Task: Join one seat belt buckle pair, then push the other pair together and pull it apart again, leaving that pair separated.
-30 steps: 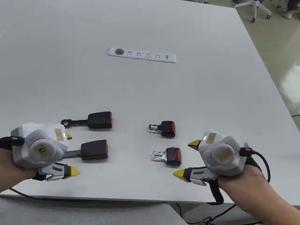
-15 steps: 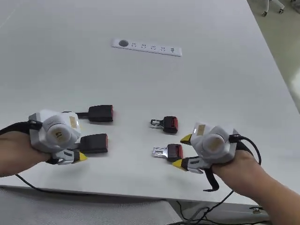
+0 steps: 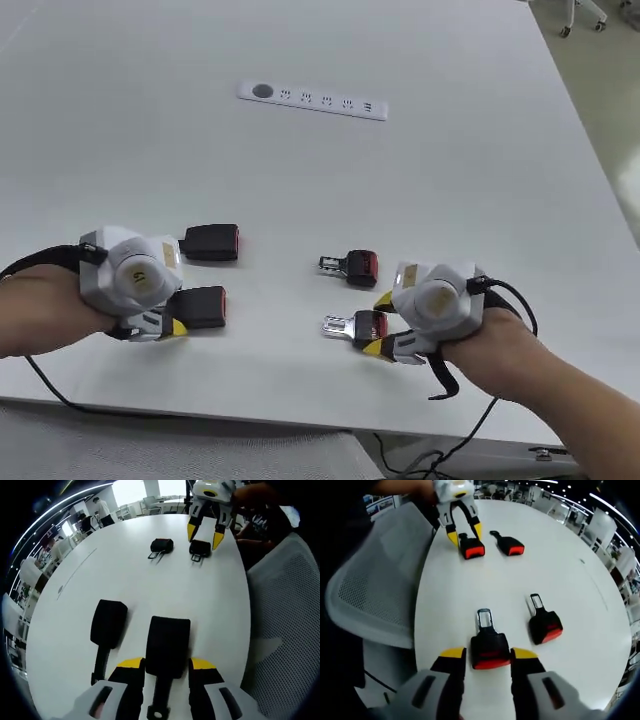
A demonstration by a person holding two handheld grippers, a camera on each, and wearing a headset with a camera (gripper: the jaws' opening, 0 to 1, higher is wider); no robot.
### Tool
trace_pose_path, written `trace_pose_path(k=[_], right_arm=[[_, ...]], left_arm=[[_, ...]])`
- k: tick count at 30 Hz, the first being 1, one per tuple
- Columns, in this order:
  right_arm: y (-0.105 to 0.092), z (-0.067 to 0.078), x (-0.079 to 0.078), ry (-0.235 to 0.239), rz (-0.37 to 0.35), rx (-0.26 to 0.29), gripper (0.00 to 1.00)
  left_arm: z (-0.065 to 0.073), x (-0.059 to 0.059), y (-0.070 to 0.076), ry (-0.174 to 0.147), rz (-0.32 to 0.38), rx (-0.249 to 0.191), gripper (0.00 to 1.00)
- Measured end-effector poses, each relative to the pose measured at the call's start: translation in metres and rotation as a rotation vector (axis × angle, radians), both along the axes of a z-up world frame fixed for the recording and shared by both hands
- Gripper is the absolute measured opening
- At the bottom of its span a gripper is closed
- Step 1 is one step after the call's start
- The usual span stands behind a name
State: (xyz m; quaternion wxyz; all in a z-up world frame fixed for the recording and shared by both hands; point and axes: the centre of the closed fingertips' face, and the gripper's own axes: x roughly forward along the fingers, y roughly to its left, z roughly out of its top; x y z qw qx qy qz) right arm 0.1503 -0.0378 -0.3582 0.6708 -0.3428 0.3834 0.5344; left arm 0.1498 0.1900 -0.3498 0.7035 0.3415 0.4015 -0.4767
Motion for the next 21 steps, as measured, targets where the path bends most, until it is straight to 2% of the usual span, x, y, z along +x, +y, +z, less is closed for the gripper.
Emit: trace_pose_path(k=[5,8,11,15,21], right_arm=[[0.000,-0.005,0.000,0.025,0.022,-0.013,0.34],[0.000,-0.007,0.000,0.022,0.052,-0.020,0.33],[0.001,-0.009,0.000,0.027,0.079,-0.028,0.33],[0.003,-0.011,0.001,0.057,0.097,-0.019,0.33],[0.005,-0.013,0.001,0.090,0.119,0.001,0.33]], left_arm=[[-0.003,0.002,0.002,0.001,-0.041,0.045,0.34],[-0.005,0.000,0.000,0.000,-0.089,0.077,0.33],[-0.004,-0.001,-0.001,0.007,-0.108,0.072,0.33],[-0.006,0.000,-0.001,0.010,-0.135,0.067,0.33],[-0.019,0.007,0.002,0.009,-0.177,0.080,0.32]])
